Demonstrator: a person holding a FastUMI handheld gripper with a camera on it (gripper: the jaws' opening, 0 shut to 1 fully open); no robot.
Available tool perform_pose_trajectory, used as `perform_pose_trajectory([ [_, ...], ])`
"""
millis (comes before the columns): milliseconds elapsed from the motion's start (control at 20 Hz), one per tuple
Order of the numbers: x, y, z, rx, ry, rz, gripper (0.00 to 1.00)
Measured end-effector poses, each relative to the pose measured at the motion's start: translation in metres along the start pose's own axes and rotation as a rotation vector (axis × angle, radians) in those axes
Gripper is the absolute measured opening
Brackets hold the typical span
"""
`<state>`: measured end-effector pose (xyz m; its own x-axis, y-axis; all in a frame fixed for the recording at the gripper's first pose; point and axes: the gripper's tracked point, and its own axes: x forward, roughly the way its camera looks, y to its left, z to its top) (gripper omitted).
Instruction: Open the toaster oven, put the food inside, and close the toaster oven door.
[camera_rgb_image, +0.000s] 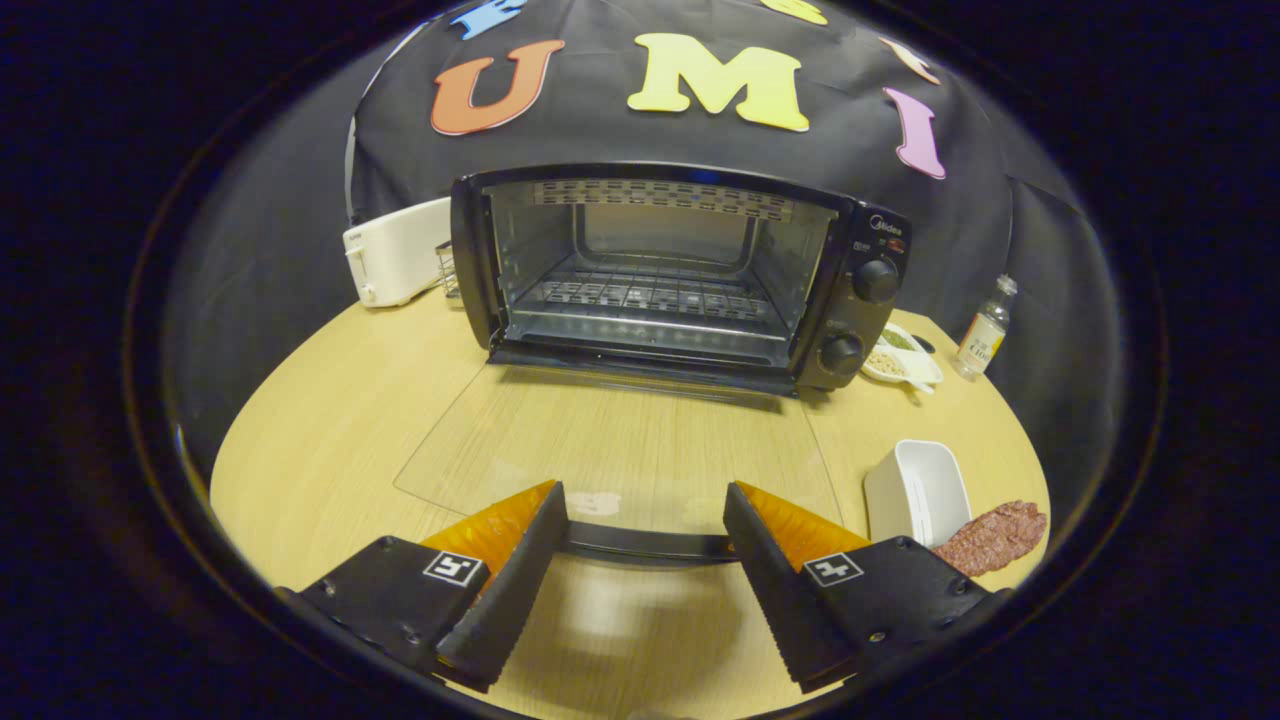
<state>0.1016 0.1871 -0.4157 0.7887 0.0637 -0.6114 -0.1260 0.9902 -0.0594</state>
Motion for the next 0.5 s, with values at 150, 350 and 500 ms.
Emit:
perform_pose_trajectory([
  [150,-0.008,-0.007,0.007,-0.017,0.006,0.034,1.00],
  [350,-0.032,-0.069,0.037,-0.054,-0.055,0.043,1.00],
  [500,-0.047,-0.143,0.058,-0.040,-0.077,-0.001,1.00],
])
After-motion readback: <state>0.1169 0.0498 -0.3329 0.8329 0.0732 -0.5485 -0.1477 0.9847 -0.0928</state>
